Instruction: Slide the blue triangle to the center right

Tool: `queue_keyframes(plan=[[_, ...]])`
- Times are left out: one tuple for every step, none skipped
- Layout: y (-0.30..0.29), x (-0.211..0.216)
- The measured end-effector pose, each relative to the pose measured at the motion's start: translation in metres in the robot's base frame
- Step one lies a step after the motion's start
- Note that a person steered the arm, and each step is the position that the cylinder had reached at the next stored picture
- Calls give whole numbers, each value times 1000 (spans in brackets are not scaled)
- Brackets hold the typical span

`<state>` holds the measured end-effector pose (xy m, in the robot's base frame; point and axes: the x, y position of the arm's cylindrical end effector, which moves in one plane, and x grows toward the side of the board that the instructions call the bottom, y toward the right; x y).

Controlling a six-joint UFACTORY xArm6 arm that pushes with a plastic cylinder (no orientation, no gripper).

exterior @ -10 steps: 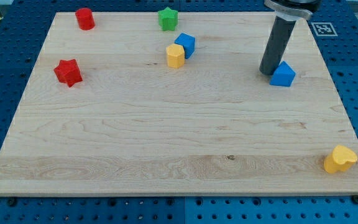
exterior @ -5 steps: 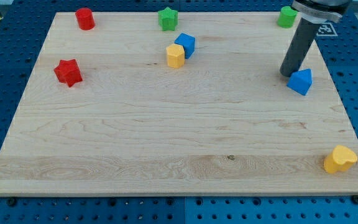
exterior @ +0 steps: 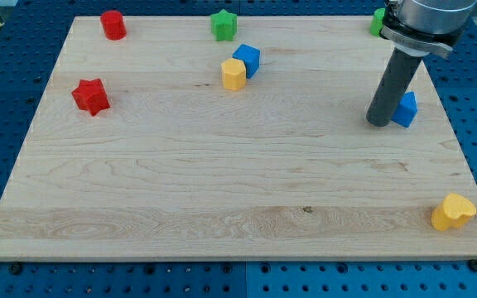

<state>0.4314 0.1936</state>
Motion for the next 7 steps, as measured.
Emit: queue_keyframes(plan=[[0,-2],[2,-2],[8,-3],[19,-6],[29,-6],[29,-6],[12,-6]])
